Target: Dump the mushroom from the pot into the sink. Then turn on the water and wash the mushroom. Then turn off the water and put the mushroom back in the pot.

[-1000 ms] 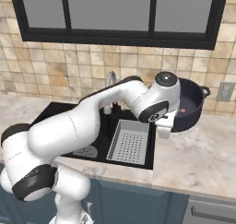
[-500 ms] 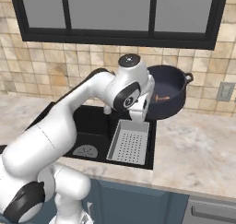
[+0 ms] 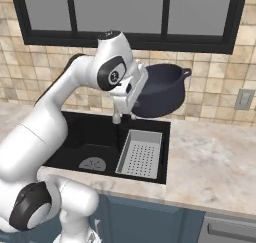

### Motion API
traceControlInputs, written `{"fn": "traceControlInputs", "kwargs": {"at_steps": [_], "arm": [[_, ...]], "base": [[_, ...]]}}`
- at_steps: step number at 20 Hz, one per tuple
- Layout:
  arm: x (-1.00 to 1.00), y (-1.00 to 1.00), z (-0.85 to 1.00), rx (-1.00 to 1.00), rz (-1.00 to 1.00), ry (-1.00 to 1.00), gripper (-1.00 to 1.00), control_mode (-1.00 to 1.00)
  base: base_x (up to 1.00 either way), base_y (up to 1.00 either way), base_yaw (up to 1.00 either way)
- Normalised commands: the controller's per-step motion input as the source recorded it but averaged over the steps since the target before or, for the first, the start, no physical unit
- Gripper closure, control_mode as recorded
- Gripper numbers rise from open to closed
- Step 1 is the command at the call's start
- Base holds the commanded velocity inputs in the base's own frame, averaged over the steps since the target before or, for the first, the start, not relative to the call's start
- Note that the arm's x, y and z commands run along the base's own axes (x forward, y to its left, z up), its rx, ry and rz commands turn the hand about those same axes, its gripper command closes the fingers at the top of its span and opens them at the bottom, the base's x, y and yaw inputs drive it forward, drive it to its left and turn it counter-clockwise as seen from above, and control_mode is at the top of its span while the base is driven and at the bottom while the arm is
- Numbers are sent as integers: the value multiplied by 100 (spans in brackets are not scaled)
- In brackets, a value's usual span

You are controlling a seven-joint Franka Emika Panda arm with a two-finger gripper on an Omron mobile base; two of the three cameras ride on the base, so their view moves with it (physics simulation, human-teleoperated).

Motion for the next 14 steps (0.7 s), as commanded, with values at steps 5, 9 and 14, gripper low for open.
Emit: {"fn": "traceControlInputs", "kwargs": {"at_steps": [5, 9, 14], "arm": [[9, 64, 39, 0, -10, 2, 100, -100], [7, 54, 37, -1, -9, 0, 100, -100], [2, 42, 29, -8, -4, 0, 100, -100]], "base": [[0, 0, 0], [0, 0, 0], [0, 0, 0]]}}
